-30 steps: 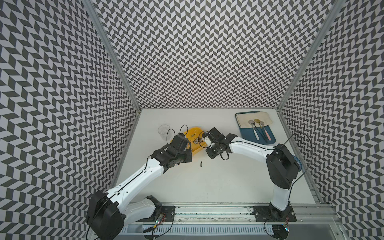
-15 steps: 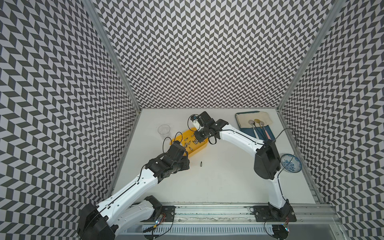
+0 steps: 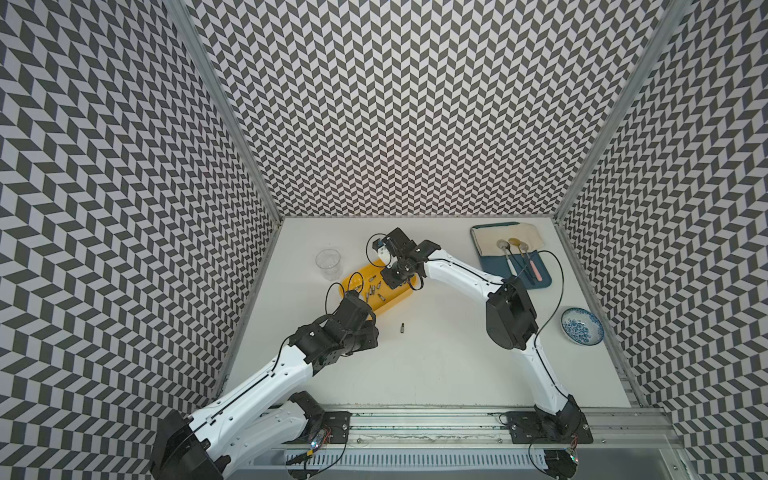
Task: Put the bit on the desktop into the storage box
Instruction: Place the screwdriver bit in the storage box.
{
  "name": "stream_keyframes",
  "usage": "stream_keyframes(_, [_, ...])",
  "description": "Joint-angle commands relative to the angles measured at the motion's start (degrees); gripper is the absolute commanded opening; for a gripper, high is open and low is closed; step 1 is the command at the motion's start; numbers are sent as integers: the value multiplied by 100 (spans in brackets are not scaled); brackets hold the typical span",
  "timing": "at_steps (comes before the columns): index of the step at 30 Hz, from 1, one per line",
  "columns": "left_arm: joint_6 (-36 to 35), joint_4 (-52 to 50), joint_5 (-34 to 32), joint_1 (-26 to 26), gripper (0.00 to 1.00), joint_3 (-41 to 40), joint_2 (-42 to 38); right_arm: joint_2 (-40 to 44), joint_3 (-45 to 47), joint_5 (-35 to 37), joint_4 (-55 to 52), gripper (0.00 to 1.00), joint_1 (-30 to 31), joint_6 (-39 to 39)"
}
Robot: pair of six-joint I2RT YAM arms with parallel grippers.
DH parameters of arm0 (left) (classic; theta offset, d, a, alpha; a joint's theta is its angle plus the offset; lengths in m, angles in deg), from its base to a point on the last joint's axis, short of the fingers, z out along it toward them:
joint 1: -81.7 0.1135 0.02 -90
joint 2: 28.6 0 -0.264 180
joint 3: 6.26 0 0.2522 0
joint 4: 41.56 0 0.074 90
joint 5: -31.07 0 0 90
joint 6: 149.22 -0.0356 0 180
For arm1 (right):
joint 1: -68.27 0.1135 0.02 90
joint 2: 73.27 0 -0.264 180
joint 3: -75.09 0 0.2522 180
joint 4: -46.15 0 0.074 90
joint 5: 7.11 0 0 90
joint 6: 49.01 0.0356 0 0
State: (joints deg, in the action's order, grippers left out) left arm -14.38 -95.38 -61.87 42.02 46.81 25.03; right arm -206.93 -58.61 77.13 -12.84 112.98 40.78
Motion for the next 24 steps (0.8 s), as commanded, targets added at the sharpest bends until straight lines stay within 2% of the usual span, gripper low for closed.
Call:
stream_keyframes(1, [42, -99, -47, -31, 36, -15, -35, -217, -126, -183, 50, 0, 88, -92])
stream_keyframes(20, [78, -90, -82, -101, 36, -27, 25, -723, -253, -237, 58, 0, 98, -94])
stream_keyframes(24, [86, -68, -82, -128, 36, -11, 56, -724, -266, -199, 50, 10, 96, -93])
